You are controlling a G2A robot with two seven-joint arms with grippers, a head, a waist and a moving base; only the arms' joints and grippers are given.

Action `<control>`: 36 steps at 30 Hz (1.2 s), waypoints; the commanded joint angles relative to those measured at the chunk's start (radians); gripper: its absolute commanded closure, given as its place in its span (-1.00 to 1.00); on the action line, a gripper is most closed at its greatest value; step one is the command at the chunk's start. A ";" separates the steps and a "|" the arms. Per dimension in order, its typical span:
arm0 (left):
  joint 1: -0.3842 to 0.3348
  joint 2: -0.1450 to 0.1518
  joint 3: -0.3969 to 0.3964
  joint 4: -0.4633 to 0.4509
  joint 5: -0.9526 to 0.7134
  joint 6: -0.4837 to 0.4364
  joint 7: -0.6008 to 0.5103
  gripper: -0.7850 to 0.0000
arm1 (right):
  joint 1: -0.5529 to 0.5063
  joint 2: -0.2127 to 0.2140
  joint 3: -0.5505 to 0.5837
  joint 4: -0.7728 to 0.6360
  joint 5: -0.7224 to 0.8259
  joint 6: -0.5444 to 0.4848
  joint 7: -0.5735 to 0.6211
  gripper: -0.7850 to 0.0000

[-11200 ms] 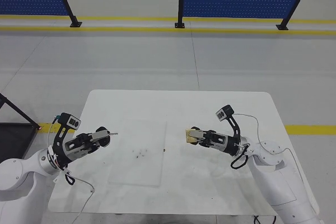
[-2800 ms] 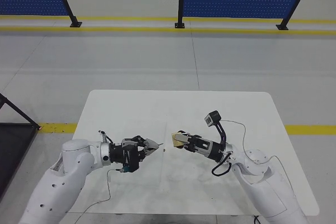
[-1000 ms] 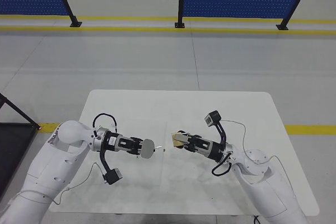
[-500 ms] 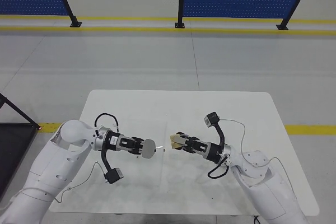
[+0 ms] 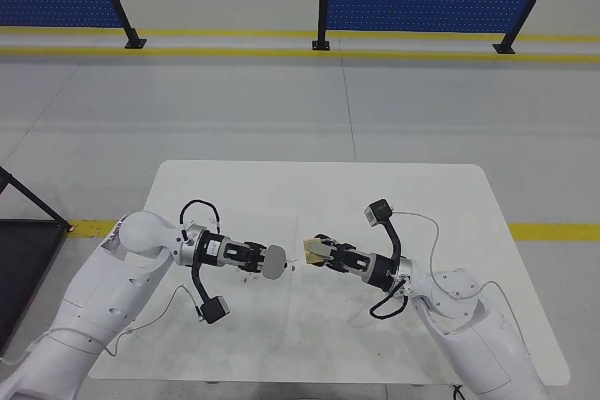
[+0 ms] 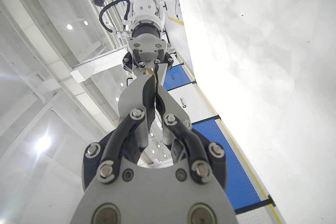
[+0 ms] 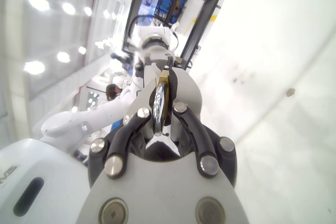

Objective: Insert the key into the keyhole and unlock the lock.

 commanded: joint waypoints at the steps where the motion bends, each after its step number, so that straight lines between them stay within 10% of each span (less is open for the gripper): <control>1: -0.008 -0.001 0.005 0.004 -0.001 0.002 0.002 1.00 | 0.000 0.000 0.000 0.000 0.000 0.000 0.000 1.00; 36: -0.065 -0.015 0.072 0.059 -0.033 0.034 -0.011 1.00 | 0.000 0.000 0.000 0.000 0.000 0.000 0.000 1.00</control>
